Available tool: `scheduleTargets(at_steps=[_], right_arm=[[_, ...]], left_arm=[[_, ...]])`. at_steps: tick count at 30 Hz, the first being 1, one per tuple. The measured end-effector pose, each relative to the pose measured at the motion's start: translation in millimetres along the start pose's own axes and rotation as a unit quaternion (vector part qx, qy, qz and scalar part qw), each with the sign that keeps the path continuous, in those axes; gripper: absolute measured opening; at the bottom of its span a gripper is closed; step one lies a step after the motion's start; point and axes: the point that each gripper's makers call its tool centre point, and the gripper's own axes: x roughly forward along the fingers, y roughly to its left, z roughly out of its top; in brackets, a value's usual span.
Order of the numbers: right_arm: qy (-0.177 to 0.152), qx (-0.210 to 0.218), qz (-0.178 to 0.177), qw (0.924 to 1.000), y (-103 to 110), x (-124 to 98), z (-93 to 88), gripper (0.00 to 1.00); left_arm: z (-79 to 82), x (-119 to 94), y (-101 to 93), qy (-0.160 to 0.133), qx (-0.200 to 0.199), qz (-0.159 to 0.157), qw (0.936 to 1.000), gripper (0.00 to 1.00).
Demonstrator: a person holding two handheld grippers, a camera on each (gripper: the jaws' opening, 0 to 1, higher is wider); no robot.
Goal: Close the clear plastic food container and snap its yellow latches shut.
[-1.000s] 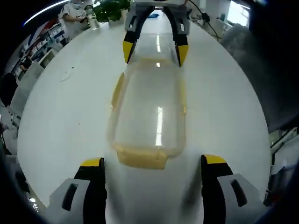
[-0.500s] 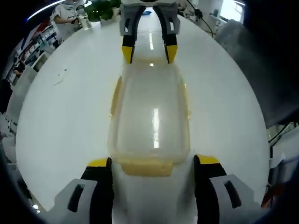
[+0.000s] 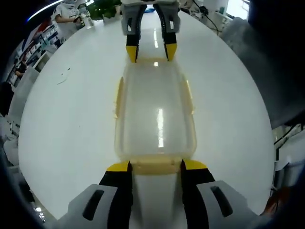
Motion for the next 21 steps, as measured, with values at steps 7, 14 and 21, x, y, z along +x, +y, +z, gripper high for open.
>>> scheduleTargets(at_steps=[7,14,21], right_arm=[[0.003,-0.009,0.001,1.0,1,-1,-0.8,0.36],[0.0,-0.031,-0.001,0.9995,1,-23,3.6,0.36],[-0.022,-0.03,-0.011,0.9993,-4,-51,12.3,0.36]], left_arm=[[-0.6,-2,-2.3,0.001,-0.036,0.014,0.9993,0.36],[8.8,-21,-8.3,-0.009,-0.055,0.011,0.9984,0.36],[23.2,-50,-1.6,-0.016,-0.047,0.03,0.9983,0.36]])
